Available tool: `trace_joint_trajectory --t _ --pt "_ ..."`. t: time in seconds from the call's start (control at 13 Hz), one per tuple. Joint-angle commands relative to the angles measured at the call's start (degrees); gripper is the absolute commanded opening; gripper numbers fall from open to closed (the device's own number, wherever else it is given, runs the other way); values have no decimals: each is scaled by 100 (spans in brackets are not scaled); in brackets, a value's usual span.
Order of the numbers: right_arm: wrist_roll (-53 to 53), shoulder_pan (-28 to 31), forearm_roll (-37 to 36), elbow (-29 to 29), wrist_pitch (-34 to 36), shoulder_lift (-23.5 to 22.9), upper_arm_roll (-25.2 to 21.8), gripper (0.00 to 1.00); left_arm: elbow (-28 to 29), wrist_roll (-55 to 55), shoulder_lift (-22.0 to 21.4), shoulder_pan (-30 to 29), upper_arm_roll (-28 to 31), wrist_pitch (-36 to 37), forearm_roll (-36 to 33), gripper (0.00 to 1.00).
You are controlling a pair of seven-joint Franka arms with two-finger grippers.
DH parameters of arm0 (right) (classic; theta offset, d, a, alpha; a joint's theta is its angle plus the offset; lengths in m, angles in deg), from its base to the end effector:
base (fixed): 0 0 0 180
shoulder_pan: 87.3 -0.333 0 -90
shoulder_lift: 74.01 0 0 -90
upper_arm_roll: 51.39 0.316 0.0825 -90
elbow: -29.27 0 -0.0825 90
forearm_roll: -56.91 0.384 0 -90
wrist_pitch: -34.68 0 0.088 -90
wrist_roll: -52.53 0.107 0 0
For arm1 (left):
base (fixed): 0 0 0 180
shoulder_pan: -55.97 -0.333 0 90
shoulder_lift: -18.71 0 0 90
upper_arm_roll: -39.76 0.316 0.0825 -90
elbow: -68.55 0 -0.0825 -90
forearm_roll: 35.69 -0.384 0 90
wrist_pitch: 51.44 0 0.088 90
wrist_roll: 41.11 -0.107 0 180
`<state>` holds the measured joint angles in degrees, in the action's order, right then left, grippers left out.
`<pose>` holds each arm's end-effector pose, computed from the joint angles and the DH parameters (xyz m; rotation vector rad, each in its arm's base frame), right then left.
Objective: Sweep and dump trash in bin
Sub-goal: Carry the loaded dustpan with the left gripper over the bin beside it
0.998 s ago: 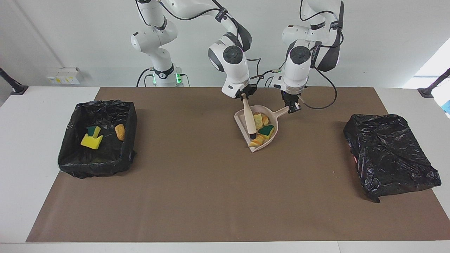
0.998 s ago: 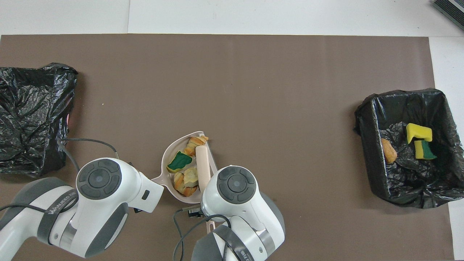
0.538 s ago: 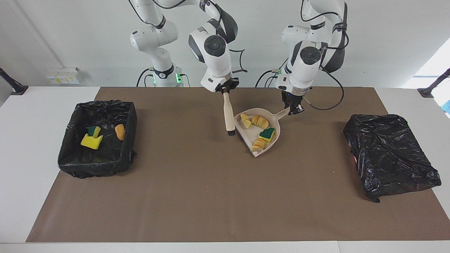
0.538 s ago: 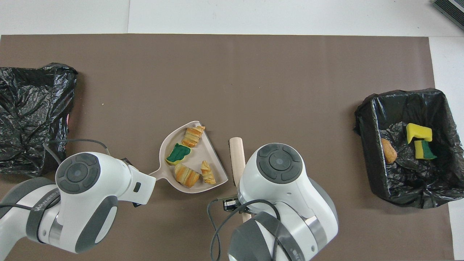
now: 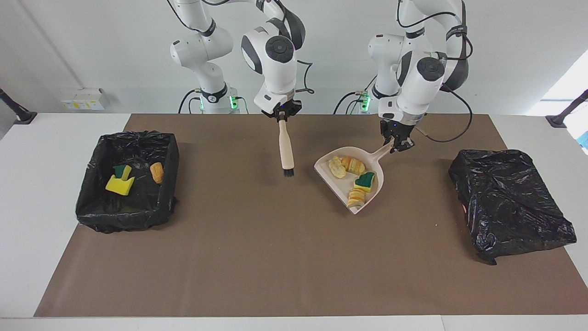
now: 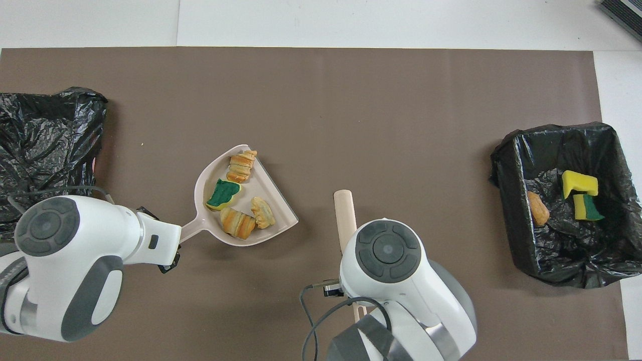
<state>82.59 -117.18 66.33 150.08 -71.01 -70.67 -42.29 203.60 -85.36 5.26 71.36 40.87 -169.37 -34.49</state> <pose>0.3860 0.3299 0.4271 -3.1114 -0.1456 0.3928 0.4436 -0.1139 0.4162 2.7133 -1.5032 -0.0870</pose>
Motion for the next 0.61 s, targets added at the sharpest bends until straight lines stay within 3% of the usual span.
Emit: trace_joint_trajectory --t 0.0,0.23,0.46,0.54 --pt "770 -535 -116 373 -704 -16 49 0 -713 -572 -106 -587 3 874 91 0" --pt "1247 -1177 -142 399 -1390 -648 49 0 -1409 -1198 78 -1395 12 1464 73 0" --pt "1336 -1346 -160 417 -1517 -826 31 0 -2662 -1567 798 -2195 12 2314 -84 0" --pt "1441 -1354 -203 304 -1298 -826 31 45 -3129 -1821 1061 -2459 3 2649 -285 0"
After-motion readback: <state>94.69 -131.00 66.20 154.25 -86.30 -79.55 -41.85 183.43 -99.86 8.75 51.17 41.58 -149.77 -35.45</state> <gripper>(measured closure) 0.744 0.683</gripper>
